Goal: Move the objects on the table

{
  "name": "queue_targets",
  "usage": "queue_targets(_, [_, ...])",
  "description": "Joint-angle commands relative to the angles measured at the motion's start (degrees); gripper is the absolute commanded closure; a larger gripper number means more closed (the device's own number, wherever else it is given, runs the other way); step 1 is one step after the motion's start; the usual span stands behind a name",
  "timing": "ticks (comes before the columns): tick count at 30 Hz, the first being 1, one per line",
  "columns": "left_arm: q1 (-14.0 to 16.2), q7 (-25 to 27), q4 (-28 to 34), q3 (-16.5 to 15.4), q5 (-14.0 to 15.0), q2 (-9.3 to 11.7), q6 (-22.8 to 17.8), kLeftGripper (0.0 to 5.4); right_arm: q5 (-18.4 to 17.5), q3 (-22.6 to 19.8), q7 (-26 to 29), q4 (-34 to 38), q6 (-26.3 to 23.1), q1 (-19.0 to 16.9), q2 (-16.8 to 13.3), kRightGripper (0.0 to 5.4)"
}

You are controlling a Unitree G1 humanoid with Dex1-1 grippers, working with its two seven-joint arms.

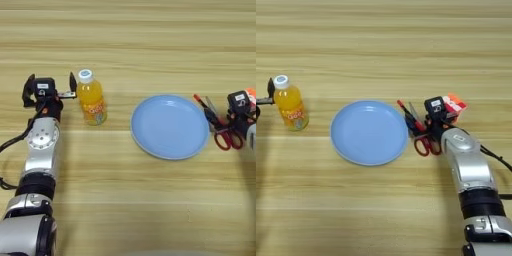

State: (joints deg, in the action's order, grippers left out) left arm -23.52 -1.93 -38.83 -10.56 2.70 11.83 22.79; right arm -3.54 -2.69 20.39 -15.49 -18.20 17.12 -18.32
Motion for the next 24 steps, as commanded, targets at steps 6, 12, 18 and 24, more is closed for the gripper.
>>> queue_targets(6, [0.1, 0.2, 0.6, 0.1, 0.1, -0.3, -1.1, 0.0, 0.5, 1.0, 0.2, -0.3, 0.6, -0.4, 0.1, 0.02])
queue_targets(12, [0.1, 0.2, 0.6, 0.1, 0.0, -0.3, -1.1, 0.0, 0.4, 2.9, 0.6, 3.4, -0.2, -1.4, 1.1, 0.02])
queue_targets(18, [0.1, 0.2, 0.6, 0.1, 0.0, -0.3, -1.1, 0.0, 0.6, 4.9, 0.6, 5.1, -0.8, -2.1, 2.1, 0.02])
queue_targets(24, [-0.1, 0.1, 0.2, 0.0, 0.1, -0.3, -0.9, 0.0, 0.1, 3.3, -0.8, 4.3, 1.0, -1.1, 2.2, 0.02])
